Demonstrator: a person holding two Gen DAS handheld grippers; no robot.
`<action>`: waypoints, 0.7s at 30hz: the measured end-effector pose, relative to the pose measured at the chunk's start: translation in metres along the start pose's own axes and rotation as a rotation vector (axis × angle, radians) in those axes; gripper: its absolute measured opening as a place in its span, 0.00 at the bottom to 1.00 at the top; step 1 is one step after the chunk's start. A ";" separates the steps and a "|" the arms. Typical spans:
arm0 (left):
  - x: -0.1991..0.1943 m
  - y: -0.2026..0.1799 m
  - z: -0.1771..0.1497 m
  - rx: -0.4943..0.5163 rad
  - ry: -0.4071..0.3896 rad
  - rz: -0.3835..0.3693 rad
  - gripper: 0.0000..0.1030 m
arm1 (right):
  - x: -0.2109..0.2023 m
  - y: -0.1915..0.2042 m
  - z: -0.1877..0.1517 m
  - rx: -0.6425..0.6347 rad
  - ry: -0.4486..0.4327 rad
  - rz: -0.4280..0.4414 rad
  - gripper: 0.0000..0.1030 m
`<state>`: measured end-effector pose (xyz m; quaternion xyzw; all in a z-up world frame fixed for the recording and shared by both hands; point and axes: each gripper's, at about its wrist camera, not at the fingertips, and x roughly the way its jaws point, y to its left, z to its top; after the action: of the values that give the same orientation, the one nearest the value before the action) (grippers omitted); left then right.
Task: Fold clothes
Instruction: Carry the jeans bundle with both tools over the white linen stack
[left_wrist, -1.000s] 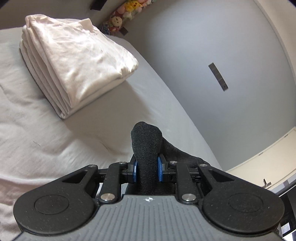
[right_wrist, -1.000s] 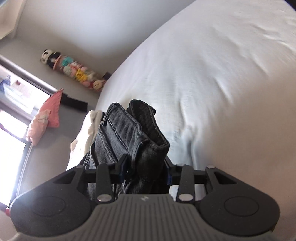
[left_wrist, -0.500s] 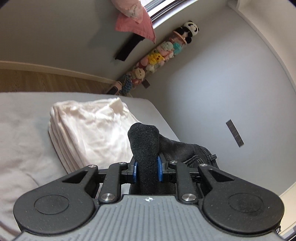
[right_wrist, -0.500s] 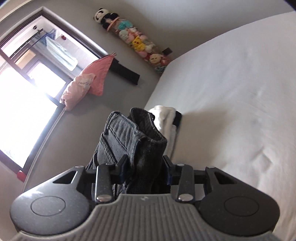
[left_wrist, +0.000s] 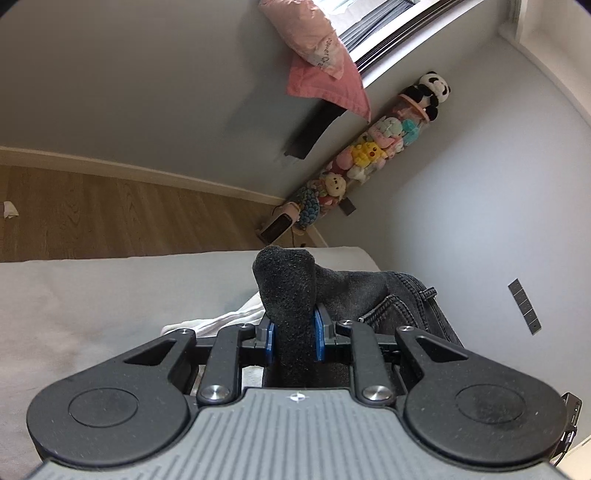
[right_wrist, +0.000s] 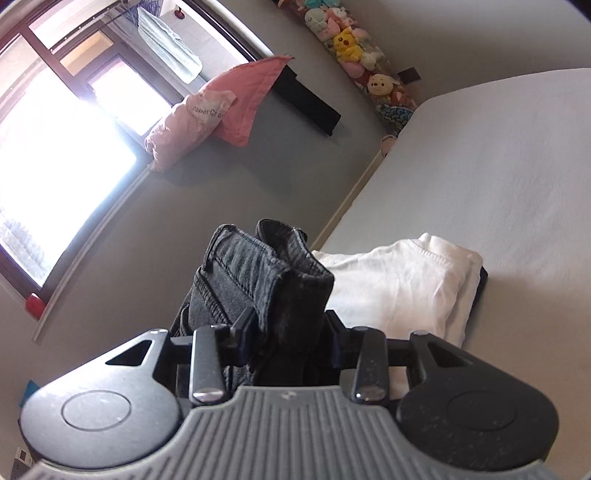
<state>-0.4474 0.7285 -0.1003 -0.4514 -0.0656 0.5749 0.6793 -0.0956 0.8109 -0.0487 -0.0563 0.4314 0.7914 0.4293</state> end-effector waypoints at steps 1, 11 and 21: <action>0.004 0.004 -0.001 0.004 0.007 0.005 0.22 | 0.008 -0.005 -0.003 0.001 0.011 -0.012 0.41; 0.006 0.023 0.006 0.003 0.062 -0.020 0.38 | 0.024 -0.031 -0.017 0.092 -0.023 -0.102 0.66; 0.020 0.035 0.033 0.060 0.138 -0.019 0.61 | 0.003 -0.059 -0.057 0.337 -0.119 0.014 0.78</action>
<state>-0.4858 0.7609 -0.1134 -0.4688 -0.0054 0.5377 0.7008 -0.0708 0.7859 -0.1228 0.0664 0.5323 0.7126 0.4521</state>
